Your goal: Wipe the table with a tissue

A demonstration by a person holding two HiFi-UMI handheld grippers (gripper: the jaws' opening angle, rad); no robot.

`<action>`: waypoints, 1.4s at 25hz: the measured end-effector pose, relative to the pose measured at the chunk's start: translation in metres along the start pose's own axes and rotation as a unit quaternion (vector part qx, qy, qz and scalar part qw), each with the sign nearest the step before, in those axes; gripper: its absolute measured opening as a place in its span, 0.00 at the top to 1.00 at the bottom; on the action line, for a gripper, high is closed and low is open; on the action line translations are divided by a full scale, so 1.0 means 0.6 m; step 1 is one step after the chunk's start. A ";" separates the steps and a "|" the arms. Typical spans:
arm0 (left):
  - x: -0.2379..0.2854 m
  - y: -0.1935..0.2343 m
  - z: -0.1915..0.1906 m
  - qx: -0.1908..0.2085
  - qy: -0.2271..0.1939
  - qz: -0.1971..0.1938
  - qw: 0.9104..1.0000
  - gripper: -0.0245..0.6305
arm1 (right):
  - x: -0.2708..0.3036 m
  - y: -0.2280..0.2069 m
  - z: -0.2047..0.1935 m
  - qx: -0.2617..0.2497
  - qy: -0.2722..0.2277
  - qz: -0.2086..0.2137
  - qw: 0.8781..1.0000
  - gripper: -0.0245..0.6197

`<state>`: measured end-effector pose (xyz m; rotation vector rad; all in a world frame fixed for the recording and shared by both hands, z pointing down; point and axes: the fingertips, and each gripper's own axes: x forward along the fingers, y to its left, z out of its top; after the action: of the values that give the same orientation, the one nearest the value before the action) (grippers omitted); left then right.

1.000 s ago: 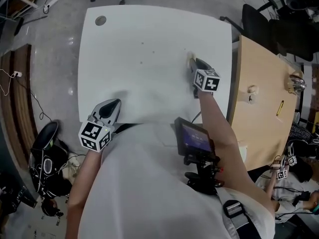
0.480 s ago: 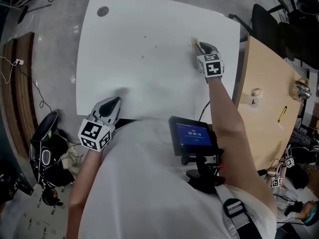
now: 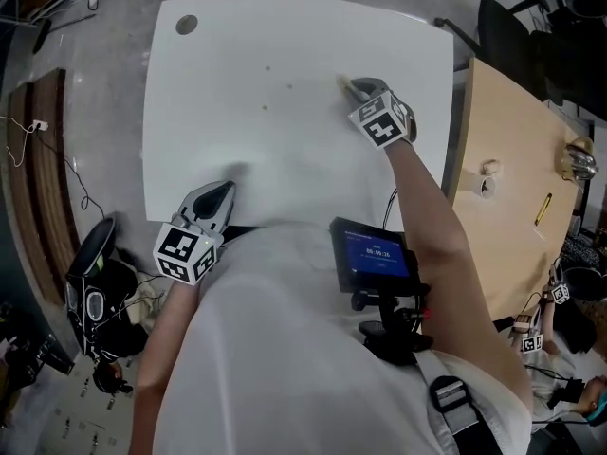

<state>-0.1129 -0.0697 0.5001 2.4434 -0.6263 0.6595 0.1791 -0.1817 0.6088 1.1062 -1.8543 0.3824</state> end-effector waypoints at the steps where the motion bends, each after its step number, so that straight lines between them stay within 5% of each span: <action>1: 0.001 -0.002 0.001 0.001 0.001 -0.001 1.000 0.95 | 0.000 0.014 0.004 -0.004 -0.003 0.011 1.000 0.87; 9: 0.014 -0.020 0.000 0.003 0.003 -0.002 1.000 0.95 | -0.013 0.090 -0.002 0.021 -0.031 0.071 0.997 0.87; 14: 0.003 -0.013 0.007 0.007 -0.002 0.006 1.000 0.95 | -0.022 0.161 0.013 0.055 -0.052 0.183 0.980 0.87; 16: -0.004 -0.011 0.006 0.006 -0.004 0.011 1.000 0.95 | -0.029 0.179 0.028 0.071 -0.077 0.198 0.975 0.87; 21: -0.013 -0.008 -0.005 0.001 -0.004 0.012 1.000 0.95 | -0.029 0.180 0.054 0.072 -0.107 0.153 0.980 0.87; 28: -0.020 0.010 -0.007 -0.010 -0.019 0.010 1.000 0.95 | 0.000 0.109 0.076 0.040 -0.088 0.065 0.993 0.87; 35: -0.049 0.049 -0.021 -0.036 -0.026 0.026 0.999 0.95 | 0.050 0.067 0.144 -0.030 -0.075 0.051 0.995 0.87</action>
<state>-0.1559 -0.0756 0.5036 2.3914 -0.7231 0.5851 0.0935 -0.2313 0.5947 1.0263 -2.0458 0.3063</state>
